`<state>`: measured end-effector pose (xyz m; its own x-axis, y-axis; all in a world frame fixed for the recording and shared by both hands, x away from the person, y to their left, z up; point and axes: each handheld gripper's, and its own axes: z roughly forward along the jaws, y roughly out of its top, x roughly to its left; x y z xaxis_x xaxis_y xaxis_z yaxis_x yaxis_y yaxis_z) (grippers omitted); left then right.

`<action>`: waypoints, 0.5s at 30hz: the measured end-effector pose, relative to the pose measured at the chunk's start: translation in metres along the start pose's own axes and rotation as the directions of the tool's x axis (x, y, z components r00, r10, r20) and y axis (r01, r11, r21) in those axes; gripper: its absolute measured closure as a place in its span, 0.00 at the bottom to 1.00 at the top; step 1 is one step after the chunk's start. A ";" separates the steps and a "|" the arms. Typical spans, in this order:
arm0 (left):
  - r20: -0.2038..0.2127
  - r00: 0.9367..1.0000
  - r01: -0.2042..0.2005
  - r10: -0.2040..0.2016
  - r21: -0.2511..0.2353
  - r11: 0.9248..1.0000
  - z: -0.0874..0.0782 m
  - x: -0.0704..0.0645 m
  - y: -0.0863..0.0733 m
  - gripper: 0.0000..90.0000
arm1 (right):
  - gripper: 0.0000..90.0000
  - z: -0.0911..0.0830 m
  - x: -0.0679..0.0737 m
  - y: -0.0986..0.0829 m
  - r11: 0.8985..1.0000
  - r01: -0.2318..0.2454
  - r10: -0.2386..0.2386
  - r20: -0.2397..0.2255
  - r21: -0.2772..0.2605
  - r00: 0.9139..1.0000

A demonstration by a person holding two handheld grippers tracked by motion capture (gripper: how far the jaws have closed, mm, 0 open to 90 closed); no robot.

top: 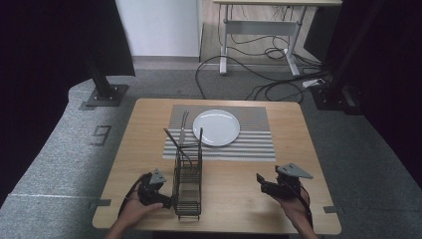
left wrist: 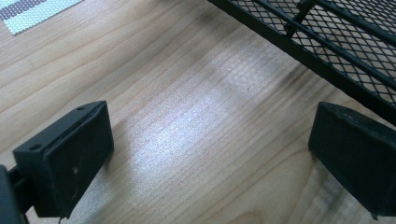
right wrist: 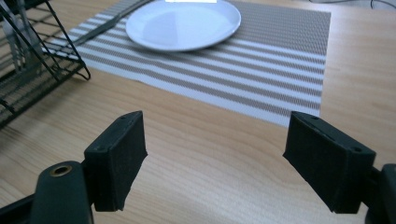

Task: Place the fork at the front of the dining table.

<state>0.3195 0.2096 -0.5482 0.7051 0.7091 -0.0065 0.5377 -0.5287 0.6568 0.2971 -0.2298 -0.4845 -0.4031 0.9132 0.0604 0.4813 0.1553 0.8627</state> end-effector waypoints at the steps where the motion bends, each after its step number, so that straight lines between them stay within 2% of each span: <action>1: 0.000 1.000 0.000 0.000 0.000 1.000 0.000 0.000 0.000 0.00 | 0.22 -0.001 0.001 0.002 1.000 0.003 -0.003 0.000 -0.003 1.000; 6: 0.000 1.000 0.000 0.000 0.000 1.000 0.000 0.000 0.000 0.00 | 0.22 -0.003 0.005 0.011 1.000 0.001 -0.001 0.004 -0.023 1.000; 15: 0.000 1.000 0.000 0.000 0.000 1.000 0.000 0.000 0.000 0.00 | 0.23 0.002 0.009 0.020 0.999 -0.018 0.017 -0.017 -0.033 1.000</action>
<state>0.3194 0.2095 -0.5482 0.7049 0.7093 -0.0066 0.5380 -0.5286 0.6566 0.3046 -0.2182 -0.4674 -0.4081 0.9091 0.0837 0.4621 0.1267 0.8777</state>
